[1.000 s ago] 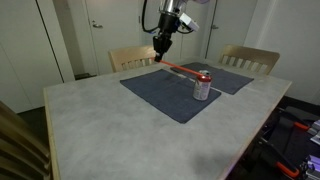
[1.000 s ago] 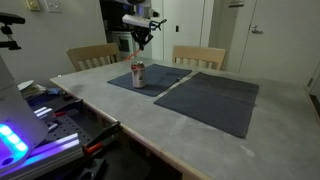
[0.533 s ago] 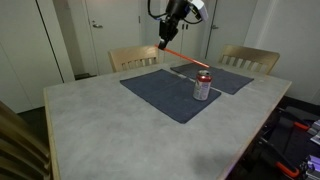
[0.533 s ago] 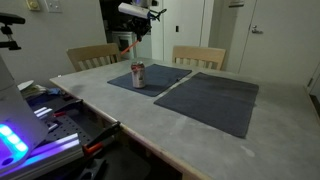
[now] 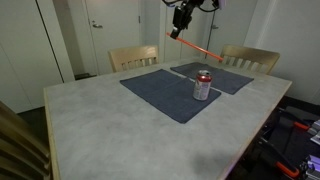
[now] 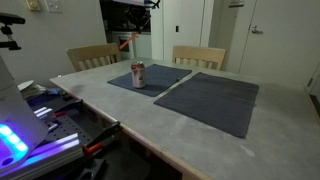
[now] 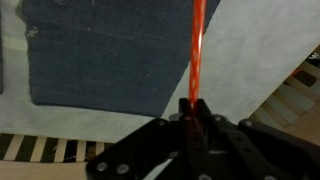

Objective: Put the straw in the soda can

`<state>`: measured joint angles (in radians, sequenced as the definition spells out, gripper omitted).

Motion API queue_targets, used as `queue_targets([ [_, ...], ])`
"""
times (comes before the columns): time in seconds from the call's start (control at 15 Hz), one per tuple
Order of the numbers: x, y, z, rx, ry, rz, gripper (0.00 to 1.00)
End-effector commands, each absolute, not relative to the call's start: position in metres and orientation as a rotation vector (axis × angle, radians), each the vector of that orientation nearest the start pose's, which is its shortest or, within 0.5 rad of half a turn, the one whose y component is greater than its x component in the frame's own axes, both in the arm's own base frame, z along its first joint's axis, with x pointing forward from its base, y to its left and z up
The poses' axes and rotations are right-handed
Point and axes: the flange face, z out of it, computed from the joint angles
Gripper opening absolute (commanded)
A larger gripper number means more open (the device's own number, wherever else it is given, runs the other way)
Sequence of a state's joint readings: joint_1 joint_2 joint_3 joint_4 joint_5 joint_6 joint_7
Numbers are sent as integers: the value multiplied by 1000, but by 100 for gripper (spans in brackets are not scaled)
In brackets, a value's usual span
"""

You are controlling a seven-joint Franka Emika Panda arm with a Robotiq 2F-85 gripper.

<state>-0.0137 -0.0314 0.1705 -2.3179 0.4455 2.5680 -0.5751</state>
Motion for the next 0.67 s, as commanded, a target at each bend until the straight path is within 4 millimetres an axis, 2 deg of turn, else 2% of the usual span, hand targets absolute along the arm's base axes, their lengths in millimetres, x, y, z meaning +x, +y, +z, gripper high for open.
queue_targets([
  [0.0, 481, 58, 389, -2857, -539, -579, 2],
  [0.4, 422, 37, 404, -2863, -475, -862, 2],
  [0.47, 416, 37, 405, -2875, -503, -890, 2],
  [0.53, 437, 41, 406, -2876, -482, -823, 9],
  [0.6, 429, 40, 407, -2876, -488, -851, 9],
])
